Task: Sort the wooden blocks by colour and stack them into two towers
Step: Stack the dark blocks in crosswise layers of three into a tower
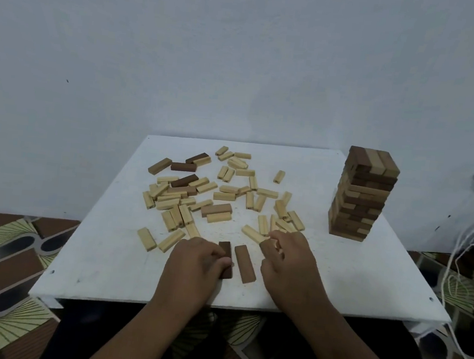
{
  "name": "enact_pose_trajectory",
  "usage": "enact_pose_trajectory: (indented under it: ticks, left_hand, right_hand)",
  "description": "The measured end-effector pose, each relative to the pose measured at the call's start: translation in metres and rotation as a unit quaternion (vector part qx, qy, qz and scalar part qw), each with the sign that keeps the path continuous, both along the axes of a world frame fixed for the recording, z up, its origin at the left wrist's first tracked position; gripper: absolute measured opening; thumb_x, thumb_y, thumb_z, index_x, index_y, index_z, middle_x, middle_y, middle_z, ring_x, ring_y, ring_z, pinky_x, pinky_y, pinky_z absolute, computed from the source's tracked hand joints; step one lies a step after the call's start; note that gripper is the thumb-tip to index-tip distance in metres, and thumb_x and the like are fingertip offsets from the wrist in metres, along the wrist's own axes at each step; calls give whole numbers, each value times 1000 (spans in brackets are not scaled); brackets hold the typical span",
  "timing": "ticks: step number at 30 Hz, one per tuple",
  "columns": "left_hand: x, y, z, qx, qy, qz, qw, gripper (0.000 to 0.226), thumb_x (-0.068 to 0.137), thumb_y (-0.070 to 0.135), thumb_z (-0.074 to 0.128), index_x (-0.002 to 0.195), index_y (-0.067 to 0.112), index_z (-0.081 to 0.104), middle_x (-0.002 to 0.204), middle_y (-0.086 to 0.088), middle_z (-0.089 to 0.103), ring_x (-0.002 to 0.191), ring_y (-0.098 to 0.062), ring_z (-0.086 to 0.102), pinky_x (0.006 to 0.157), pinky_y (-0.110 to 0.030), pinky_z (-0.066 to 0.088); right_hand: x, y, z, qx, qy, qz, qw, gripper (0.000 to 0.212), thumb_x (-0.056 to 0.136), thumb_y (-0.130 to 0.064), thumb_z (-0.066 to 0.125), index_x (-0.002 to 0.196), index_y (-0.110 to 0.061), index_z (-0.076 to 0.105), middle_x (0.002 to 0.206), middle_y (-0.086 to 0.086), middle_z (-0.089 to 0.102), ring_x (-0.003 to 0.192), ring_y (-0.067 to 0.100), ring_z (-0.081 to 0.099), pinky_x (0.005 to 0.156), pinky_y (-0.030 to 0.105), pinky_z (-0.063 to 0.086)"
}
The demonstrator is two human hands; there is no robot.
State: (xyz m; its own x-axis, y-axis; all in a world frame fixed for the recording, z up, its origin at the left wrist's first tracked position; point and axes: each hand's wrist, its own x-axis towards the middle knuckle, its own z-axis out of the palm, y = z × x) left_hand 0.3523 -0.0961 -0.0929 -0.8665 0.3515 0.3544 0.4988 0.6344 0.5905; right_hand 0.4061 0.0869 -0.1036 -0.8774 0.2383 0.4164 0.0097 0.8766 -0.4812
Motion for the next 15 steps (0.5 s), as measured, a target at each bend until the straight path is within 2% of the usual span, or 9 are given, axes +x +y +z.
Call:
enact_pose_trajectory:
  ticks: [2, 4, 6, 9, 11, 13, 15]
  left_hand:
    - [-1, -3, 1, -16, -2, -15, 1000, 18, 87, 18, 69, 72, 27, 74, 73, 17, 67, 77, -1, 56, 72, -20, 38]
    - [-2, -6, 2, -13, -13, -18, 1000, 15, 87, 18, 69, 80, 28, 76, 79, 18, 69, 83, 7, 52, 72, -11, 33]
    - [-3, -8, -1, 0, -27, -19, 999, 13, 86, 19, 70, 87, 30, 77, 84, 23, 67, 90, 12, 48, 75, -6, 31]
    - [-6, -10, -7, 1, -32, -28, 999, 18, 85, 18, 71, 93, 33, 76, 88, 28, 65, 94, 6, 49, 79, -6, 31]
    - [-8, -11, -10, -3, -27, -34, 999, 21, 85, 17, 71, 96, 34, 76, 91, 27, 66, 95, 1, 49, 81, -8, 32]
    - [-9, -13, -12, 0, -15, -43, 999, 22, 83, 17, 71, 97, 34, 75, 92, 26, 66, 95, -1, 50, 82, -11, 33]
    - [-10, -14, -13, 3, -4, -54, 999, 23, 81, 16, 71, 97, 34, 75, 92, 25, 66, 94, -3, 50, 82, -15, 36]
  right_hand:
    - [1, -1, 4, -26, 11, -15, 1000, 35, 81, -11, 73, 116, -7, 67, 94, 4, 65, 85, 20, 60, 76, 22, 44]
    - [2, -3, 6, -69, -5, -30, 997, 39, 85, -22, 73, 123, -16, 66, 89, -7, 64, 84, 10, 57, 76, 19, 41]
    - [1, -4, 5, -71, -3, -21, 997, 34, 83, -22, 73, 116, -19, 69, 89, -11, 65, 77, 2, 53, 74, 17, 41]
    - [0, -6, 7, -80, 11, 12, 997, 18, 80, -16, 73, 97, -20, 72, 87, -12, 65, 69, -5, 50, 67, 10, 38]
    - [0, -8, 8, -75, 2, 45, 996, 11, 78, -13, 72, 88, -16, 71, 85, -11, 64, 71, -4, 52, 65, 10, 40]
    - [-1, -10, 9, -66, -6, 81, 995, 10, 76, -17, 74, 84, -12, 70, 85, -9, 63, 74, 3, 54, 65, 19, 48]
    - [0, -10, 13, -90, -34, 114, 989, 20, 75, -28, 80, 92, -19, 74, 95, -15, 61, 84, 1, 56, 69, 13, 48]
